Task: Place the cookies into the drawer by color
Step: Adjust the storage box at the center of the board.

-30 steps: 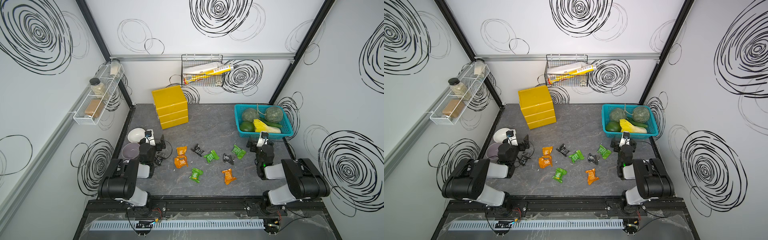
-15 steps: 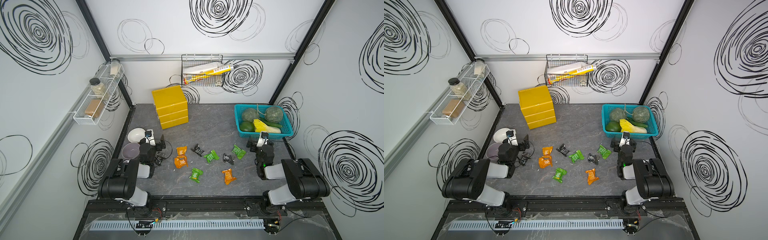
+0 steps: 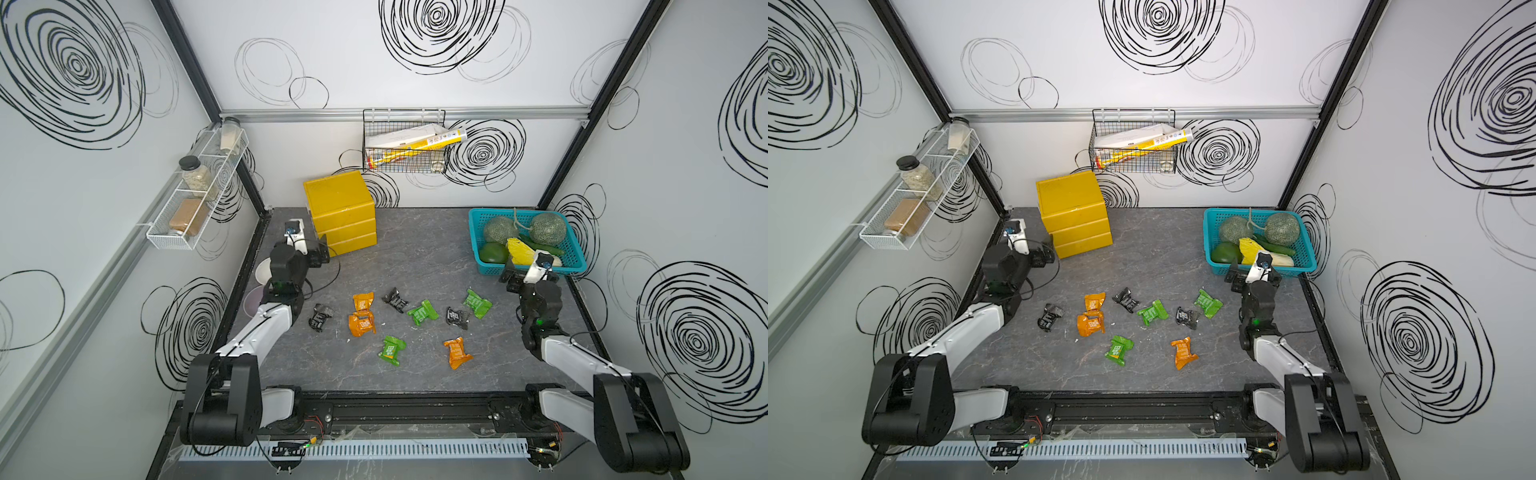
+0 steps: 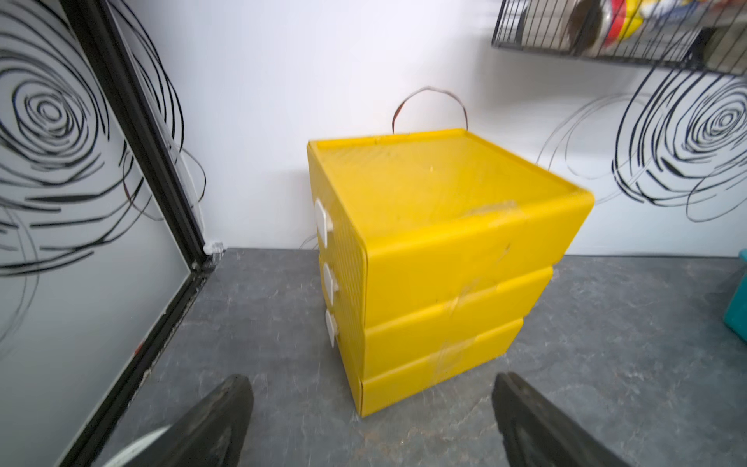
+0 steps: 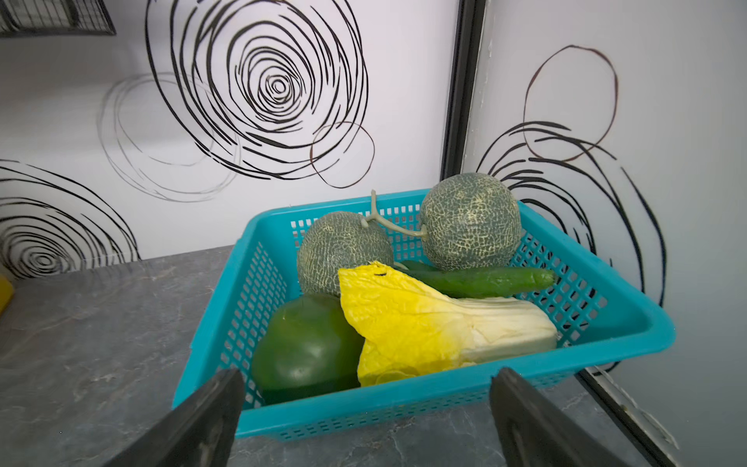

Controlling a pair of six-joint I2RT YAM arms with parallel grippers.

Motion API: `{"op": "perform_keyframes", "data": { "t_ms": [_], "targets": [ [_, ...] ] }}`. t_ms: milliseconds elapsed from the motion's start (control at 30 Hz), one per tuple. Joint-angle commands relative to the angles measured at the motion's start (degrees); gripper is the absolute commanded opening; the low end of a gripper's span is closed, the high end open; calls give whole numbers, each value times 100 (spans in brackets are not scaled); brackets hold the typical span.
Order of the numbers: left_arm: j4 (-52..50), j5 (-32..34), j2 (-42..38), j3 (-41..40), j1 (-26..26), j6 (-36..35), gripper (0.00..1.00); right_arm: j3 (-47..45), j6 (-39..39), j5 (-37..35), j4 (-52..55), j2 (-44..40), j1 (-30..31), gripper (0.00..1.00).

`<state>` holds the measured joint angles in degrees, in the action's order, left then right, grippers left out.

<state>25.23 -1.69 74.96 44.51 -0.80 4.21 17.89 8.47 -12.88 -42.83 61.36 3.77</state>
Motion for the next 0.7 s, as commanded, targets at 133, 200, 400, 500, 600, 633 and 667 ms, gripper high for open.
{"op": "perform_keyframes", "data": {
  "t_ms": [133,200,400,500,600,633,667],
  "targets": [
    [-1948,-250,726,1939,-194,664,99,435,385,938,2461,-1447,10,100],
    [-2057,-365,988,2245,-227,815,99,524,360,1118,2826,-1772,5,100],
    [-2437,-1012,1764,3129,-361,1337,99,597,658,1113,3568,-2400,10,100],
    [-2613,-1087,2123,3526,-398,1427,99,528,753,1101,3591,-2479,9,100],
    [-2758,-1221,2392,3781,-438,1588,99,446,805,1111,3557,-2454,4,100],
    [-2775,-1333,2441,3815,-441,1629,99,448,797,1136,3543,-2432,10,100],
    [-2775,-1457,2462,3812,-431,1707,99,480,784,1130,3552,-2407,10,100]
  ]
}}
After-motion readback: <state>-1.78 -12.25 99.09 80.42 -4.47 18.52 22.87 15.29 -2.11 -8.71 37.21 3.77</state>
